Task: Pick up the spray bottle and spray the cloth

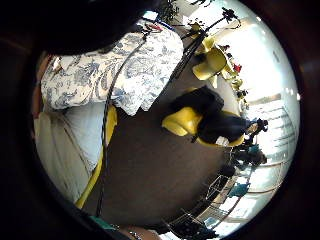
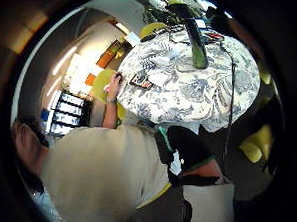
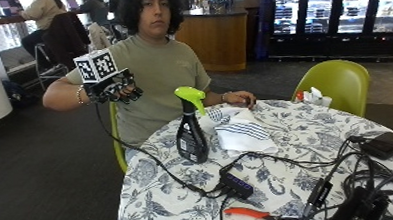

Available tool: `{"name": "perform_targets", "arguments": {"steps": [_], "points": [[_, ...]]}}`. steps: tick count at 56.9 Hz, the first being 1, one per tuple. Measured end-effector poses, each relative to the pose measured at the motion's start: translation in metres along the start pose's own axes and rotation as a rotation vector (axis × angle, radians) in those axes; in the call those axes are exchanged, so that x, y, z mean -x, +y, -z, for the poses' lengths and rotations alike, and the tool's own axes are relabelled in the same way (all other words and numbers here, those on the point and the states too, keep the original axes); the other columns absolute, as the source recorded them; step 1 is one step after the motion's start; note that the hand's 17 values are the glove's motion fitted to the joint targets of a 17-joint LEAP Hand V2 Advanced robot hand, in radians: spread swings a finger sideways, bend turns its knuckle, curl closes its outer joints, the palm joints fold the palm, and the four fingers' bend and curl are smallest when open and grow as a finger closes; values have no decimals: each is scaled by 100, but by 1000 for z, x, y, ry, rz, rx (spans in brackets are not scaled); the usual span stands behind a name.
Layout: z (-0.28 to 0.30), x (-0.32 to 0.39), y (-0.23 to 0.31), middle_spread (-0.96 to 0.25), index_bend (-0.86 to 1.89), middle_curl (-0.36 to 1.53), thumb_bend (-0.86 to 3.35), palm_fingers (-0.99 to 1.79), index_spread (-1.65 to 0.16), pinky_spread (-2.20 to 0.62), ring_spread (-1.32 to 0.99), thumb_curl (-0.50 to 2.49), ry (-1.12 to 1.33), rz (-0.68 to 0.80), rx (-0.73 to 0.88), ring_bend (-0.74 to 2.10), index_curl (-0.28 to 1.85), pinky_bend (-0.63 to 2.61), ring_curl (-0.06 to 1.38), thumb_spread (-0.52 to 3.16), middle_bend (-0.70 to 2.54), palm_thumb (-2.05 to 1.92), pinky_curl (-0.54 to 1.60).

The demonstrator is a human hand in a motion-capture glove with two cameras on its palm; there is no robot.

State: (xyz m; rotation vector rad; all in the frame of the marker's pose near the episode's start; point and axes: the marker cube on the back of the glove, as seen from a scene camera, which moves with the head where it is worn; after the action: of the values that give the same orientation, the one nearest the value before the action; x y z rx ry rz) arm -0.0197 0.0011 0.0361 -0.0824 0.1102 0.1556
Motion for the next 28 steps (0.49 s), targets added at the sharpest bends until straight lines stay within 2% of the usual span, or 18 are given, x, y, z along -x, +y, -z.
{"name": "perform_targets", "arguments": {"steps": [17, 28], "points": [[-1, -7, -6, 0, 18, 36, -2, 35, -39, 14, -5, 35, -2, -46, -2, 35, 35, 15, 33, 106, 20, 58, 23], [-22, -8, -28, 0, 17, 36, -2, 37, -39, 16, -5, 35, -381, -93, -39, 36, 34, 16, 33, 106, 20, 59, 23]]}}
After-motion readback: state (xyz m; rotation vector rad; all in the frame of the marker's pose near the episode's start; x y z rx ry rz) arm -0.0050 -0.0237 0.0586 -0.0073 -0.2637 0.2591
